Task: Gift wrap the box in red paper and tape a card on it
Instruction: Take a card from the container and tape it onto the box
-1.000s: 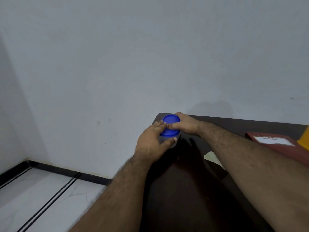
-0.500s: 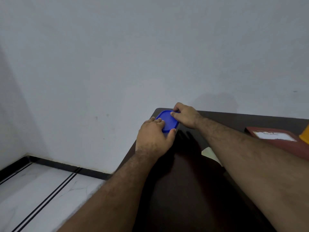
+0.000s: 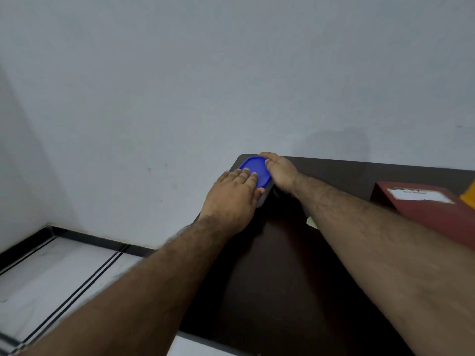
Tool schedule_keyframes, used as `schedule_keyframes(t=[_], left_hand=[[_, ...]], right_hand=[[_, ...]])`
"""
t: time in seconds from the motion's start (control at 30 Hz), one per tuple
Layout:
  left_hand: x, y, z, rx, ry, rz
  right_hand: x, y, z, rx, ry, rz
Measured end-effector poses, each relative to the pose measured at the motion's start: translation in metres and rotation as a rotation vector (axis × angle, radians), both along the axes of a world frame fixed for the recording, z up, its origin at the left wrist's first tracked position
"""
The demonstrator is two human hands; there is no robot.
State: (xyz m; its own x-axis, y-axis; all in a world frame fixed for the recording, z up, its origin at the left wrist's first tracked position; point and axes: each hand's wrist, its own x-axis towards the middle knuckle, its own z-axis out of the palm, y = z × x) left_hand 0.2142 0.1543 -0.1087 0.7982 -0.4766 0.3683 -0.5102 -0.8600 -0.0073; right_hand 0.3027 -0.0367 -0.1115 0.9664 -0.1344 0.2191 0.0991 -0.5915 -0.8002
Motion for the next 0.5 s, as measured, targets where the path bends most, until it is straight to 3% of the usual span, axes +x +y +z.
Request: schedule_keyframes(t=[0.13,0.23,0.37,0.43,0.5], left_hand=[[-0.004,-0.004,0.002,-0.018,0.026,0.016],[-0.005,-0.004,0.006,-0.122,0.086,0.003],[-0.014,-0.004,0.006,-0.54,0.215,-0.016],[-0.018,-0.004,0.01,-0.811,0.25,0.062],[-0.014,-0.004,0.017,-0.912,0.308,0.19]], right_hand=[[-0.008,0.003,0.015,-0.148,0.099,-0.059],[-0.019,0.012,0.028,-0.181,0.133,-0.238],[-0.041,0.03,0.02,0.153,0.07,-0.454],[-0.05,0.036,0.013,0.296,0.043,-0.498],[-0.06,0.038,0.012,0.467,0.036,-0.528]])
